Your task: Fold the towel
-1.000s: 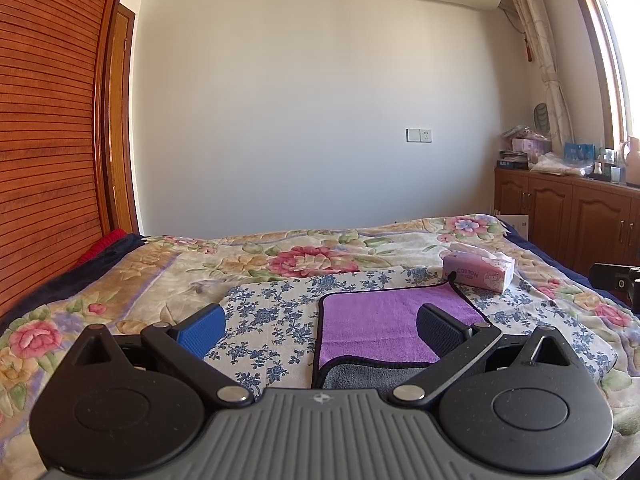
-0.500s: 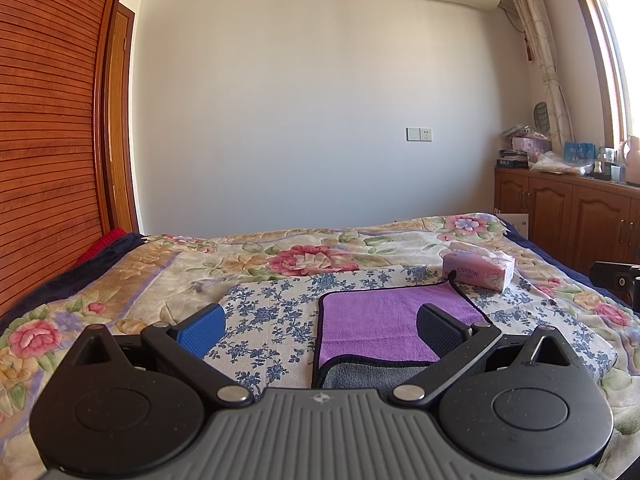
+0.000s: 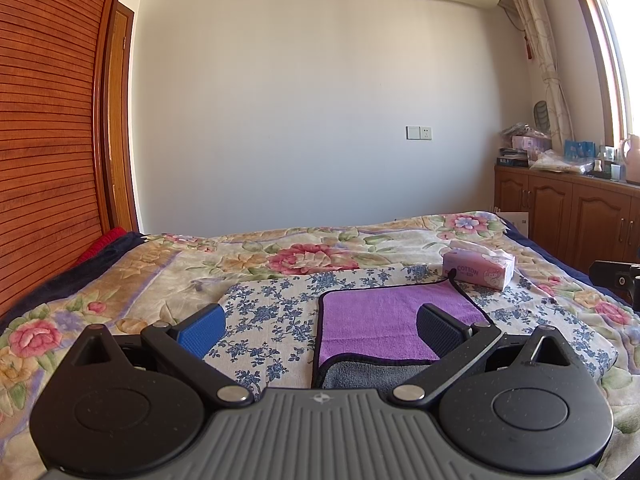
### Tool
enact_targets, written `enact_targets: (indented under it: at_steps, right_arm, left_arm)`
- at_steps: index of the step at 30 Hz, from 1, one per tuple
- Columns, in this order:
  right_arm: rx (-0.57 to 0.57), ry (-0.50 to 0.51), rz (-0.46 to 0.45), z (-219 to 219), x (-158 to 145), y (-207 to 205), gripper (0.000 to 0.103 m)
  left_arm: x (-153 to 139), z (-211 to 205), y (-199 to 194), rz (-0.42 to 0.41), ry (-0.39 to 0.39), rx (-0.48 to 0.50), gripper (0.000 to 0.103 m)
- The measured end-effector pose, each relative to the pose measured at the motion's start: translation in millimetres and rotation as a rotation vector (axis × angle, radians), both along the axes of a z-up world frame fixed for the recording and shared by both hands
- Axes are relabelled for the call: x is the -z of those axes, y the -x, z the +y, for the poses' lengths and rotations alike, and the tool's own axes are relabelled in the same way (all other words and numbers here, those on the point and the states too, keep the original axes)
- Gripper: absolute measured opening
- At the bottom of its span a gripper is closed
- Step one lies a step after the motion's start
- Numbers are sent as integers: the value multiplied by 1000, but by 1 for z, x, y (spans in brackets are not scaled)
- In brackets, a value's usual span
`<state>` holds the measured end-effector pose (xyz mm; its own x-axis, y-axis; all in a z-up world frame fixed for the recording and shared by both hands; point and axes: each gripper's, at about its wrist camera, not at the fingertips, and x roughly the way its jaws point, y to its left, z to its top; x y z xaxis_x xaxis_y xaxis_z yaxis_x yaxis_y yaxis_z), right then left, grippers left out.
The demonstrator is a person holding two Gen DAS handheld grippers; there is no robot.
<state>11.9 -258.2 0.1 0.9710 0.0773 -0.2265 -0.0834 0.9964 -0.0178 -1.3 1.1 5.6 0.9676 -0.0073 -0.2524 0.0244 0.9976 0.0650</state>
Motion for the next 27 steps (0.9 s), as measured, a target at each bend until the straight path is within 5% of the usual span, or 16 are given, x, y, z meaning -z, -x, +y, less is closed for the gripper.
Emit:
enact_targets:
  at_steps: [27]
  right_arm:
    - [-17, 9, 80, 8, 9, -17, 103]
  left_arm:
    - [16, -5, -29, 135, -22, 48, 103]
